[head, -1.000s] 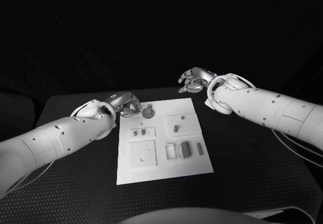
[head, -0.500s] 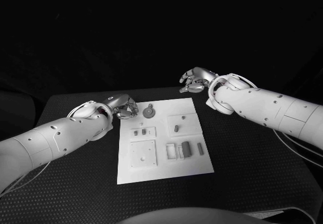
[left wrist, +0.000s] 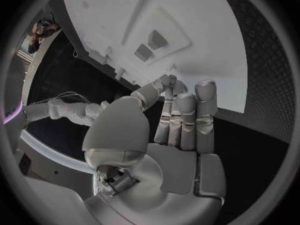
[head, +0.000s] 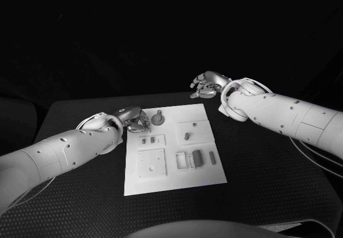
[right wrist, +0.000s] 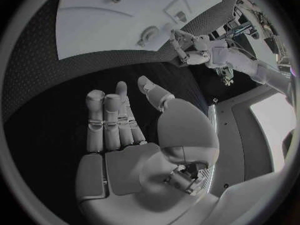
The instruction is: Assemble the parts on the task board
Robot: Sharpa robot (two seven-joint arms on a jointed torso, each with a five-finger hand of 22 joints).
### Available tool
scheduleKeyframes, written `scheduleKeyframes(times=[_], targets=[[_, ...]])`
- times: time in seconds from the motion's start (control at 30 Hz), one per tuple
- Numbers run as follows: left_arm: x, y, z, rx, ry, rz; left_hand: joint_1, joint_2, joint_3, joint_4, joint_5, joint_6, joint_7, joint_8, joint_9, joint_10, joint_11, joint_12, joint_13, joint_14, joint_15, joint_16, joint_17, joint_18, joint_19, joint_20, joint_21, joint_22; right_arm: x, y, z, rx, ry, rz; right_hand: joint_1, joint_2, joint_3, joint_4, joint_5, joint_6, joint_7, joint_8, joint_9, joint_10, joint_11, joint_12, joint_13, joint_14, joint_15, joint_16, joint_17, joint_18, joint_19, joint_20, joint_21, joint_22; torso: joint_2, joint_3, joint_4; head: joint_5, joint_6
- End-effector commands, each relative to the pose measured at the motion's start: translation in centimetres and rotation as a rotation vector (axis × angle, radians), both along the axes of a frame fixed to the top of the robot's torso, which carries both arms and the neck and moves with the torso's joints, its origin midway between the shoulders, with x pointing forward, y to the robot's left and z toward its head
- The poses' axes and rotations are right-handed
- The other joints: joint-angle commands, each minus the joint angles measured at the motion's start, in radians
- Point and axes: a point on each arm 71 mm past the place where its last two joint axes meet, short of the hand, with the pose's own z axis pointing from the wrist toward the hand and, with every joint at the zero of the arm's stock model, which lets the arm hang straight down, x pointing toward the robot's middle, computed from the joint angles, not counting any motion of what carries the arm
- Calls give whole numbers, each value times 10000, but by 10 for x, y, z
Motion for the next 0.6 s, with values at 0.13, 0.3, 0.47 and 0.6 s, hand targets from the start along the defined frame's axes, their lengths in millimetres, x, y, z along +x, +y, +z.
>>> scheduleKeyframes(times=[0.13,0.3,0.47,0.6], targets=[[-3,-8,-2,-119,46,-329,24,137,78,5,21,32,35,19,7,234,99,67,106,44,-5,2,-18,1417,11,-36,35,184,0,1,0,-49,24,115,-87,-27,21,68,19,-17,73,59,-4,29,34,-62,15,-51,-28,13,-16,843,-5,-90,-61,66,3,6,-12,-2,-2],[-3,-9,-2,-140,7,-346,22,145,80,4,21,29,36,20,6,236,98,64,107,47,-5,0,-19,1416,12,-37,34,183,0,2,0,-46,21,122,-87,-27,21,69,19,-18,73,59,-5,29,34,-63,16,-51,-28,13,-16,842,-5,-90,-62,67,-5,12,0,-24,-9],[-3,-9,-3,-87,114,-370,22,147,81,4,21,28,36,21,6,238,98,63,108,48,-6,-1,-19,1416,13,-38,33,183,0,1,0,-49,22,117,-88,-28,21,69,19,-18,73,59,-5,29,34,-63,16,-52,-28,13,-17,843,-5,-90,-63,67,-2,7,1,-36,-21],[-3,-8,-4,178,89,-437,24,153,83,2,22,28,36,23,7,245,96,63,111,51,-7,-2,-20,1416,14,-39,33,183,0,1,0,-49,20,114,-88,-27,21,70,19,-18,74,59,-5,30,35,-63,17,-52,-28,13,-17,843,-5,-90,-63,67,-2,8,4,-41,-34]])
